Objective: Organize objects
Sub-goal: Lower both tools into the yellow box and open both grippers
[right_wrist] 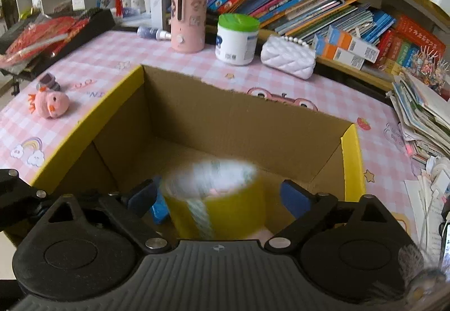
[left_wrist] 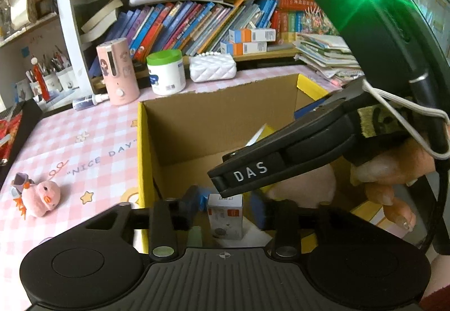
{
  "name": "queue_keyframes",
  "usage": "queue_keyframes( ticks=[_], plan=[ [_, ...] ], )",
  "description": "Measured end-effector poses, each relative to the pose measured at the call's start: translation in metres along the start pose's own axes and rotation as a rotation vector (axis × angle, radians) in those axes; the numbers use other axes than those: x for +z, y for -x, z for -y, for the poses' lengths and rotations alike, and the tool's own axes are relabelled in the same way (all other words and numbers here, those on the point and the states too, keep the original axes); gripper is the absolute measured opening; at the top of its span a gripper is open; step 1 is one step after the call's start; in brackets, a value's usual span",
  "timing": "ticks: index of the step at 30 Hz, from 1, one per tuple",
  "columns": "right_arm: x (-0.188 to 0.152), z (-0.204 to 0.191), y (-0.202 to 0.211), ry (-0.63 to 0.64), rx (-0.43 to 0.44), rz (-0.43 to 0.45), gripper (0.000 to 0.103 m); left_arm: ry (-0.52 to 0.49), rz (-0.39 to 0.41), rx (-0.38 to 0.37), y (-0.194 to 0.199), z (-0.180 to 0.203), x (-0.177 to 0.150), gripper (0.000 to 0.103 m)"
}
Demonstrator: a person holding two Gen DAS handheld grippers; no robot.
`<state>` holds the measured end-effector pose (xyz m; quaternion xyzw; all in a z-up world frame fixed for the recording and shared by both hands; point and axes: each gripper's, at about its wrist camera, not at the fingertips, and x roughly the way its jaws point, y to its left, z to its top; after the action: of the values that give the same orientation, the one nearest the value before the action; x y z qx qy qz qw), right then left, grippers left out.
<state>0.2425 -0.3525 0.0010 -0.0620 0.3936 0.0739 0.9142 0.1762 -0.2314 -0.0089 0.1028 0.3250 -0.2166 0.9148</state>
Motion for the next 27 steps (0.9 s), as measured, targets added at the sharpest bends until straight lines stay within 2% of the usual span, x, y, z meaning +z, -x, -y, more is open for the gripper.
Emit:
queue_keyframes(
  ticks=[5,12,18,27],
  plan=[
    [-0.005,0.001,0.017,-0.049,-0.019,0.049,0.097,-0.001,0.046,0.019,0.015,-0.001,-0.002,0.067],
    [-0.02,0.003,0.051,-0.155,-0.105,0.148,0.097,0.023,0.097,0.042,0.038,-0.005,-0.01,0.081],
    [-0.039,-0.002,0.077,-0.227,-0.164,0.21,0.097,0.043,0.127,0.056,0.054,-0.012,-0.017,0.085],
    [-0.068,-0.01,0.11,-0.306,-0.289,0.268,0.097,0.06,0.15,0.038,0.074,-0.02,-0.033,0.086]
  ],
)
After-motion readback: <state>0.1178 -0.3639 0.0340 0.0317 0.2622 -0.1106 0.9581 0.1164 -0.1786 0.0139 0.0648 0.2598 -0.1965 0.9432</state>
